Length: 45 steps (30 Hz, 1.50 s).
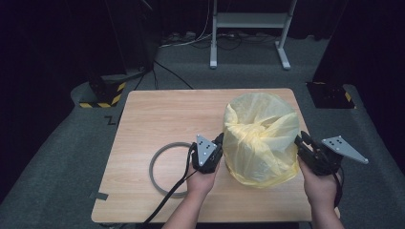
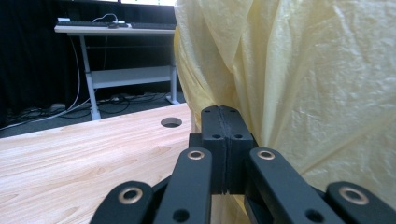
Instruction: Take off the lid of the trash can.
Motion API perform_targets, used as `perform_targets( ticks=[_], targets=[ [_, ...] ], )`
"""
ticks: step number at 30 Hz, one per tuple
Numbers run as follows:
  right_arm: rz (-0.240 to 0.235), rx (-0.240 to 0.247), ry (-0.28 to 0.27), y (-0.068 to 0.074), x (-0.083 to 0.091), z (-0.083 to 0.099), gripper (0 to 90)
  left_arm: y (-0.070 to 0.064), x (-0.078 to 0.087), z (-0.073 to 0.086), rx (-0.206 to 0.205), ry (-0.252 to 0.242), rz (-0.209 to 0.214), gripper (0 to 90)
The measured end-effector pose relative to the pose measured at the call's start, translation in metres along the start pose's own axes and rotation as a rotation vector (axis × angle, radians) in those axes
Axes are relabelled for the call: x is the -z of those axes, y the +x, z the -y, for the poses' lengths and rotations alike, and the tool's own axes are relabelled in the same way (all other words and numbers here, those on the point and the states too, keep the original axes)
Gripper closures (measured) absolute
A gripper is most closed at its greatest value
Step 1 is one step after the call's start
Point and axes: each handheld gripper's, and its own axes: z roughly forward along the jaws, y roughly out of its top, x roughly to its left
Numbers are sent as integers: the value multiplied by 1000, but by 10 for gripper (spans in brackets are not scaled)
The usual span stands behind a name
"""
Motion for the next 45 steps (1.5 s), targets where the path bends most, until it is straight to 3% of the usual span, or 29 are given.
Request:
perform_targets(
  ticks=[2, 6, 9, 14, 20, 26, 29, 34, 36, 39, 42, 45],
  targets=[
    [-29, 11, 19, 1, -3, 2, 888, 1, -1, 0, -6, 3, -4, 897],
    [-2, 63, 3, 6, -3, -1, 900, 5, -4, 0, 19, 17, -7, 900],
    [30, 92, 5, 5, -7, 2, 900, 8, -12, 7, 18, 55, -12, 900],
    [33, 36, 130, -9, -40, 44, 900, 10, -24, 34, 30, 114, 0, 900],
    [29, -18, 176, -23, -62, 67, 900, 13, -39, 51, 21, 180, -6, 900],
    [39, 10, 182, -25, -66, 69, 900, 16, -52, 61, 3, 219, -22, 900],
    [47, 23, 181, -23, -63, 68, 892, 15, -49, 60, 21, 219, -34, 884],
    [90, 62, 121, -24, -42, 53, 750, 21, -28, 53, 30, 172, -59, 666],
    [98, 66, 90, -24, -33, 45, 728, 23, -23, 50, 38, 160, -61, 660],
    [73, 59, 68, -18, -25, 40, 722, 21, -26, 51, 41, 181, -23, 699],
    [60, 72, 87, -9, -28, 46, 712, 13, -31, 52, 35, 185, -24, 734],
    [79, 70, 114, -9, -37, 54, 720, 10, -37, 52, 56, 198, 4, 732]
  ],
)
